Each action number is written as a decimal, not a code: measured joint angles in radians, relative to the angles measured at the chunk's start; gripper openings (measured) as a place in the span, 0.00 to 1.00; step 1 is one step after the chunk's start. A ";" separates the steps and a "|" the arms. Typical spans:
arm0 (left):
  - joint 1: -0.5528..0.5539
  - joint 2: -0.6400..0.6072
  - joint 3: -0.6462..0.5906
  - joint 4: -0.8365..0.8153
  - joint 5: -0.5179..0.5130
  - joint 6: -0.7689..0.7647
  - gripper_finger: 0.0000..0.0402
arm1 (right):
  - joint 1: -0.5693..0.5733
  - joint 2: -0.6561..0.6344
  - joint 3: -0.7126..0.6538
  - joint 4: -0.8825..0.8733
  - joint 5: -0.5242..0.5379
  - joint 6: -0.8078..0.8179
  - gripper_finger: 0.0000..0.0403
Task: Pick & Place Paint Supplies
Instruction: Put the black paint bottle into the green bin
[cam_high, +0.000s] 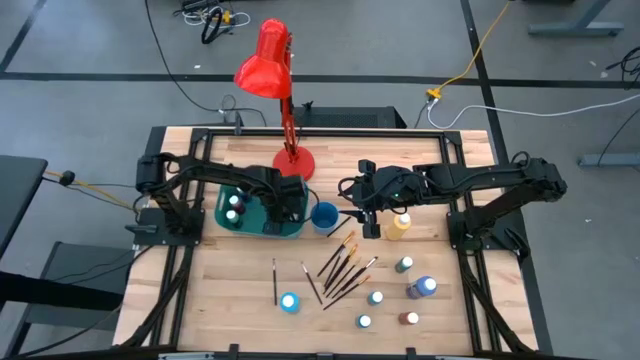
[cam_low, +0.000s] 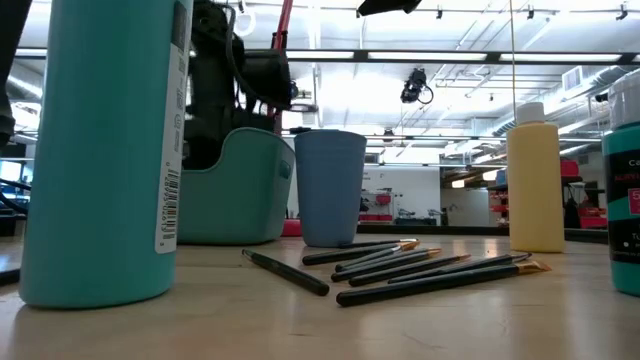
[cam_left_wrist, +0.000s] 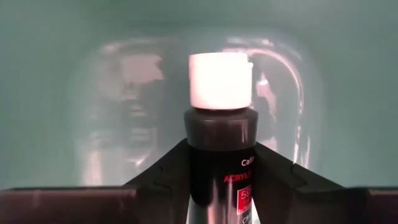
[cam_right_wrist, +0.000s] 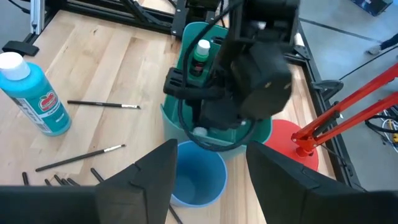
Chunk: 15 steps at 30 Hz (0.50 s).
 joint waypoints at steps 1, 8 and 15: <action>-0.001 -0.008 0.010 -0.017 -0.016 0.004 0.35 | 0.000 0.000 0.000 0.000 0.000 0.000 0.51; -0.001 -0.085 0.053 -0.093 -0.121 -0.047 0.32 | 0.000 0.000 0.000 -0.004 0.000 0.000 0.51; -0.006 -0.237 0.053 -0.090 -0.175 -0.203 0.35 | 0.000 0.000 0.000 -0.007 0.000 0.000 0.51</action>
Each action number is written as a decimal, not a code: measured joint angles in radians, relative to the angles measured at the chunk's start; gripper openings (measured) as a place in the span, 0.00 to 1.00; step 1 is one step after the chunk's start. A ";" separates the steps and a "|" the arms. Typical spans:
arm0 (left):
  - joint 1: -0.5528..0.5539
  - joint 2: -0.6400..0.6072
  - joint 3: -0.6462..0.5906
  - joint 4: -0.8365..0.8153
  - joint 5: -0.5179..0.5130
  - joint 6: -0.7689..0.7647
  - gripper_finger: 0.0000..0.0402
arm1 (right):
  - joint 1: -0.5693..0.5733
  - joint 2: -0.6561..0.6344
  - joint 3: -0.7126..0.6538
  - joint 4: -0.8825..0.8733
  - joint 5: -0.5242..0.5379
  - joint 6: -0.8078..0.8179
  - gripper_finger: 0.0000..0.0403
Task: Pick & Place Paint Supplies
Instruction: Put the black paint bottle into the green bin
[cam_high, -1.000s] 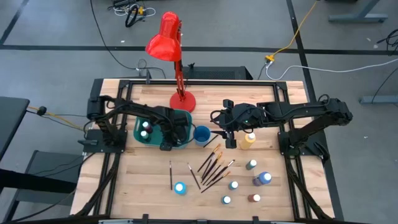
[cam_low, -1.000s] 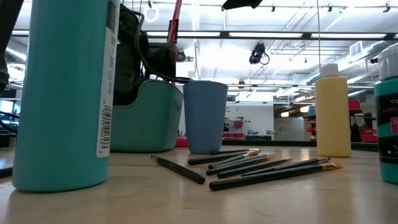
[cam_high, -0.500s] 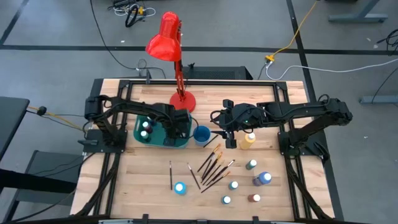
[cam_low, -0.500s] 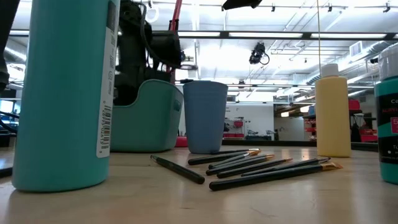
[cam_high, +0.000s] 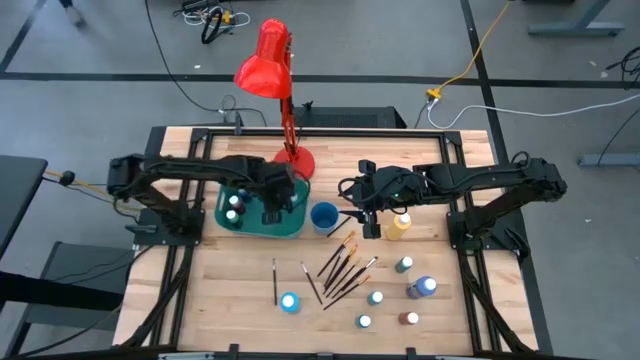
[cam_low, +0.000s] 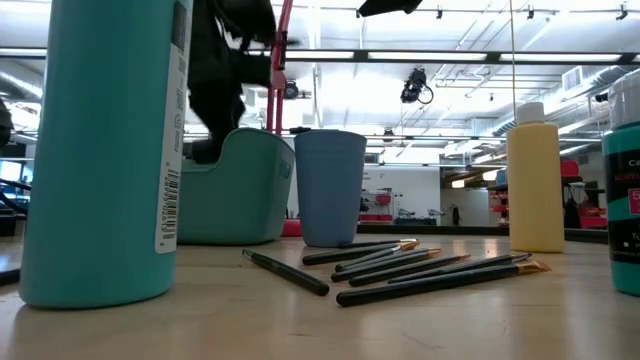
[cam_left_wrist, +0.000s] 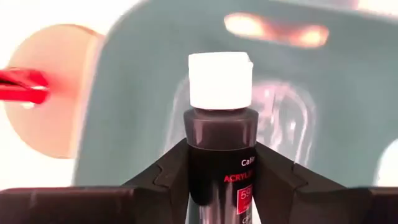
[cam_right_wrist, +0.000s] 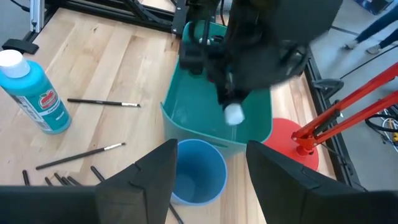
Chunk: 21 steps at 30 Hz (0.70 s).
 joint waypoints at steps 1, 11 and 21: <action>-0.003 -0.024 0.000 -0.002 -0.002 -0.028 0.35 | 0.000 0.000 0.000 0.000 0.000 0.000 0.51; -0.181 -0.235 -0.145 0.152 -0.262 -0.293 0.35 | 0.000 0.000 0.000 -0.014 -0.001 0.000 0.51; -0.472 -0.305 -0.310 0.386 -0.613 -0.529 0.35 | 0.000 0.000 -0.090 0.250 -0.002 0.000 0.51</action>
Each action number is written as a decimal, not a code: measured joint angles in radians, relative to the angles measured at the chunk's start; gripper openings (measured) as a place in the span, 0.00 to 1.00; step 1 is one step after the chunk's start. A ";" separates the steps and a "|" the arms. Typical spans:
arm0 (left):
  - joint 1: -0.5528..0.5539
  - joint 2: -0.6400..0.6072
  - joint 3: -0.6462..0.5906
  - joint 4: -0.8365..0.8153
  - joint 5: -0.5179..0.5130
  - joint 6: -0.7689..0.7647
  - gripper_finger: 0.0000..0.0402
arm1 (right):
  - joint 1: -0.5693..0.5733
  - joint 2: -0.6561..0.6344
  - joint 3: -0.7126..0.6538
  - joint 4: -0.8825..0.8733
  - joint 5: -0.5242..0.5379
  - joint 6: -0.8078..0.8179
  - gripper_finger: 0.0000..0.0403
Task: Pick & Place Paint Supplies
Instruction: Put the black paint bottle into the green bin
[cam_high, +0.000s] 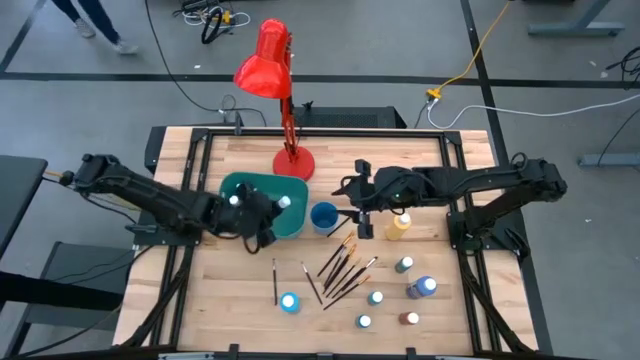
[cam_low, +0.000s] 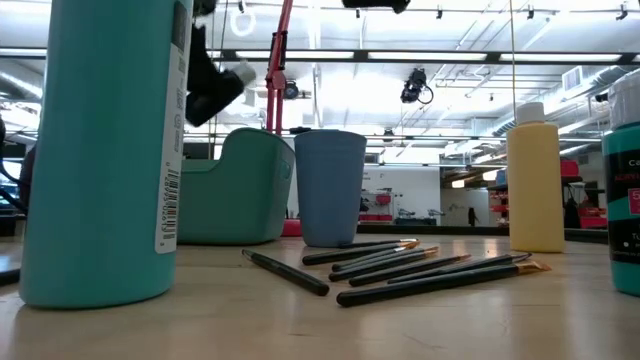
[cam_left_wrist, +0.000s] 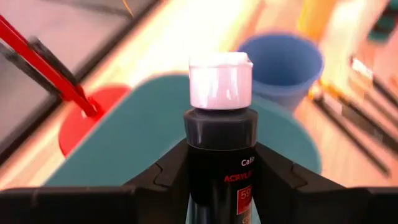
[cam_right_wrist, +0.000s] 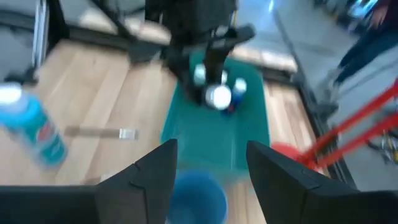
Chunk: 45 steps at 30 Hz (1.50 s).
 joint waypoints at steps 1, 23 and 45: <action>-0.025 0.000 -0.008 0.031 -0.048 -0.005 0.36 | 0.000 0.000 -0.033 0.077 0.000 0.000 0.51; -0.154 0.000 -0.057 0.261 -0.323 0.088 0.37 | -0.091 0.394 -0.163 1.027 -0.163 0.175 0.51; -0.112 0.089 -0.056 0.611 -0.269 0.344 0.34 | -0.142 0.414 -0.161 1.136 -0.318 0.298 0.51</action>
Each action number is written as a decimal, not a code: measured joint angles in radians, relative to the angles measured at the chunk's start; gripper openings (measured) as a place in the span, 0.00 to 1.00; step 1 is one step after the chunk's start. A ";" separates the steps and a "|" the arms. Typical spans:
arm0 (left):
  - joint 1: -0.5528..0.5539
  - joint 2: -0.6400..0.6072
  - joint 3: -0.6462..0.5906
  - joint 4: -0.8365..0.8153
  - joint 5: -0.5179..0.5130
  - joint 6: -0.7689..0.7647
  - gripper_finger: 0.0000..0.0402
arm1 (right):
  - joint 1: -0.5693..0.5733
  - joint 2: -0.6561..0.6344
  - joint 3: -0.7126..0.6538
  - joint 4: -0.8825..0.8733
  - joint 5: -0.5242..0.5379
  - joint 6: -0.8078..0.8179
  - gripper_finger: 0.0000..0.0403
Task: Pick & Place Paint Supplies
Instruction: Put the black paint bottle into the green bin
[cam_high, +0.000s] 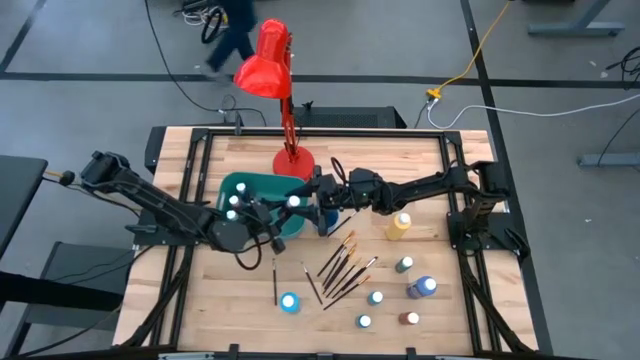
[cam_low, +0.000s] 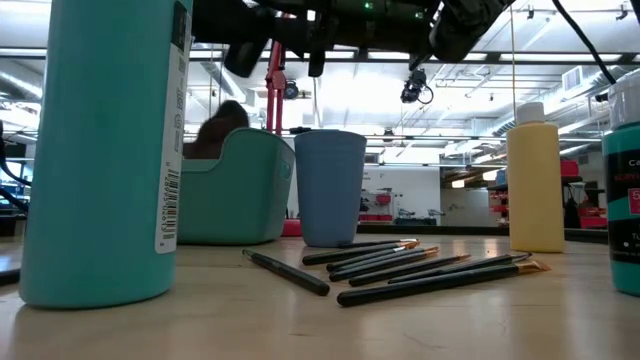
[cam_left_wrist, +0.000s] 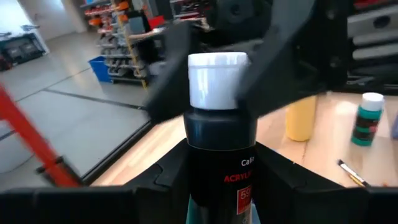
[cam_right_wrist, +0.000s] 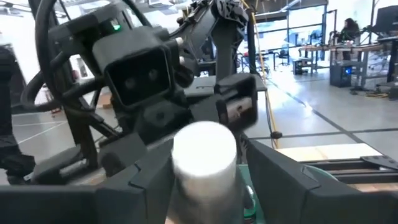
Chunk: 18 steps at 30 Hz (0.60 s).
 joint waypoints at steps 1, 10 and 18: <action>0.004 0.019 0.000 0.014 0.004 0.011 0.35 | 0.000 0.000 0.000 0.001 0.001 0.000 0.51; -0.001 0.086 -0.001 0.135 -0.131 0.088 0.35 | -0.001 -0.001 0.000 -0.051 -0.014 -0.016 0.41; -0.020 0.084 -0.002 0.204 -0.116 0.124 0.35 | 0.000 -0.004 0.001 -0.058 -0.032 -0.079 0.45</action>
